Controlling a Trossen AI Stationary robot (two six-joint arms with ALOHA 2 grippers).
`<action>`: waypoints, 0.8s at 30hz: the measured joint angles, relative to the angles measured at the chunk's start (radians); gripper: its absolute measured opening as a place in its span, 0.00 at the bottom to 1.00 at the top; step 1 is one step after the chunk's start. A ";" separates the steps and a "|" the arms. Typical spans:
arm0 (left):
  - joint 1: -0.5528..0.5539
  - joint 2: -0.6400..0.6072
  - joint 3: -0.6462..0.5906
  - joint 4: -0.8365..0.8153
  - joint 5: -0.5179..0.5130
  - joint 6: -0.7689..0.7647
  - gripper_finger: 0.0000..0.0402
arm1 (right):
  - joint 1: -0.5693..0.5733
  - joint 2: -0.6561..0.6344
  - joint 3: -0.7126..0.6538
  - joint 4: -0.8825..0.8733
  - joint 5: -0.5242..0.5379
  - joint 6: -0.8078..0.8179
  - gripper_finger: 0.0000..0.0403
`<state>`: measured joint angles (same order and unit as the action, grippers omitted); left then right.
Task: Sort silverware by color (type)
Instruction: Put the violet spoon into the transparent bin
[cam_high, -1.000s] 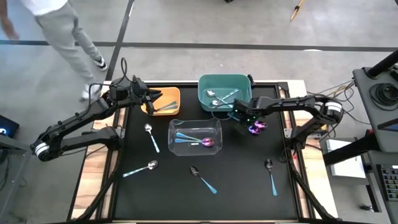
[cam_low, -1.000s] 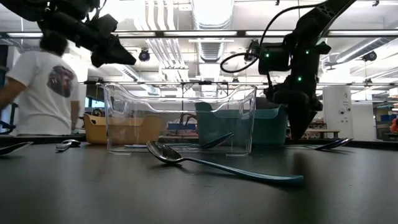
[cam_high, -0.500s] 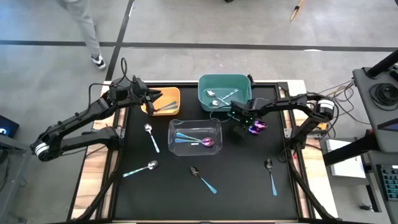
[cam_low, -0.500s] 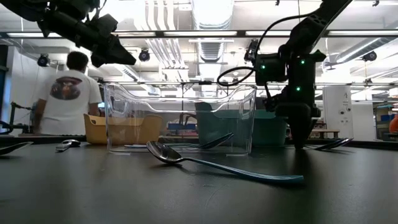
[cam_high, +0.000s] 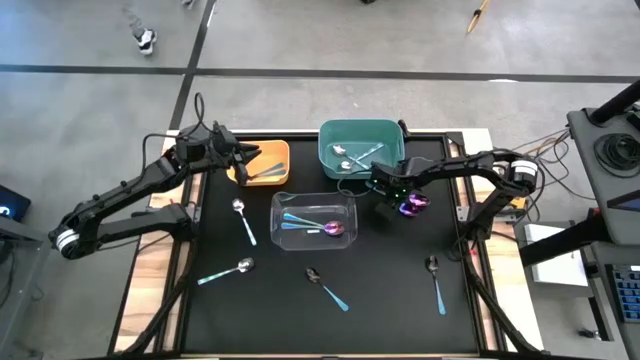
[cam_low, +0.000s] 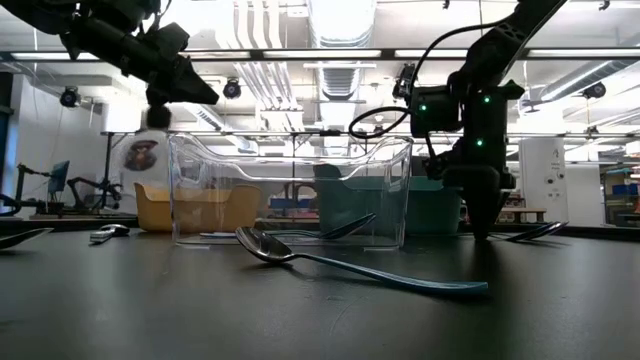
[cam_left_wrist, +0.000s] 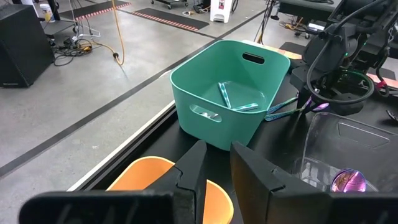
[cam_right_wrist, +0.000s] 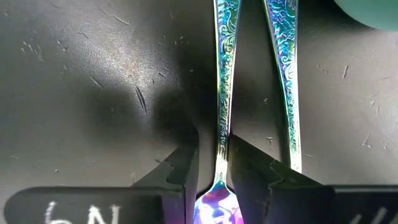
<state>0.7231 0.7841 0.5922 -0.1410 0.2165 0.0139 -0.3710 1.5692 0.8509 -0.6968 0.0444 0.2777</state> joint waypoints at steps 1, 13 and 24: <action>0.000 0.000 0.000 0.000 0.000 0.000 0.13 | 0.000 0.000 0.000 0.000 0.000 0.001 0.19; 0.000 0.000 0.000 0.000 0.000 0.000 0.13 | 0.000 0.001 0.000 0.000 -0.001 0.012 0.18; 0.000 0.000 0.000 0.008 0.000 0.000 0.13 | 0.000 0.001 -0.001 -0.001 -0.019 0.015 0.18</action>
<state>0.7227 0.7841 0.5922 -0.1329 0.2166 0.0137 -0.3714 1.5700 0.8497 -0.6975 0.0257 0.2926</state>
